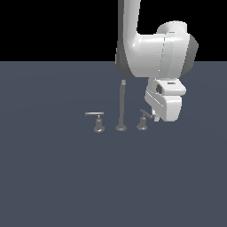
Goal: Turn on the faucet by rotating a designated handle.
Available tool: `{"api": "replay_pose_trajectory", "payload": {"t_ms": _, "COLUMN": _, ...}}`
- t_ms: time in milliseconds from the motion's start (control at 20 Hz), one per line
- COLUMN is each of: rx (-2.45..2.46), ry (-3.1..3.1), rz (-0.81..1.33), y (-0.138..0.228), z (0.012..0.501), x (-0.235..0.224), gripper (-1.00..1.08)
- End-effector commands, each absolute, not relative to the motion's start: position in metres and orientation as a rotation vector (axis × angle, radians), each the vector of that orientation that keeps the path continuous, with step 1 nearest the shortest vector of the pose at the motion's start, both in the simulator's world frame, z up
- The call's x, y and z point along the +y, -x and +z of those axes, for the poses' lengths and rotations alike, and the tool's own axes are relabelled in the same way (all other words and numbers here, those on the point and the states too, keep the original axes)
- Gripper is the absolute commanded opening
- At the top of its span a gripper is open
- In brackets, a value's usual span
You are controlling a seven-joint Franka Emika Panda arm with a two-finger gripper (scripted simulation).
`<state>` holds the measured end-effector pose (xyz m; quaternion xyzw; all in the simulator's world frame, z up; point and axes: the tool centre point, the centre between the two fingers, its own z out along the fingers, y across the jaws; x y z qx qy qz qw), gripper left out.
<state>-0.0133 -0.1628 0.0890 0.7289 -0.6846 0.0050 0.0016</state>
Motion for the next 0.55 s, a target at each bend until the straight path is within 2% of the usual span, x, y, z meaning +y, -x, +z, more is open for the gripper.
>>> {"api": "replay_pose_trajectory", "payload": {"t_ms": 0, "rx": -2.123, "ry": -2.316, "rz": 0.001, "y": 0.016, "z": 0.089, "x": -0.142, "gripper": -1.0}}
{"api": "replay_pose_trajectory", "payload": {"t_ms": 50, "rx": -2.148, "ry": -2.289, "rz": 0.015, "y": 0.014, "z": 0.089, "x": -0.161, "gripper": -1.0}}
{"api": "replay_pose_trajectory", "payload": {"t_ms": 500, "rx": -2.123, "ry": -2.316, "rz": 0.0, "y": 0.009, "z": 0.089, "x": -0.102, "gripper": -1.0}}
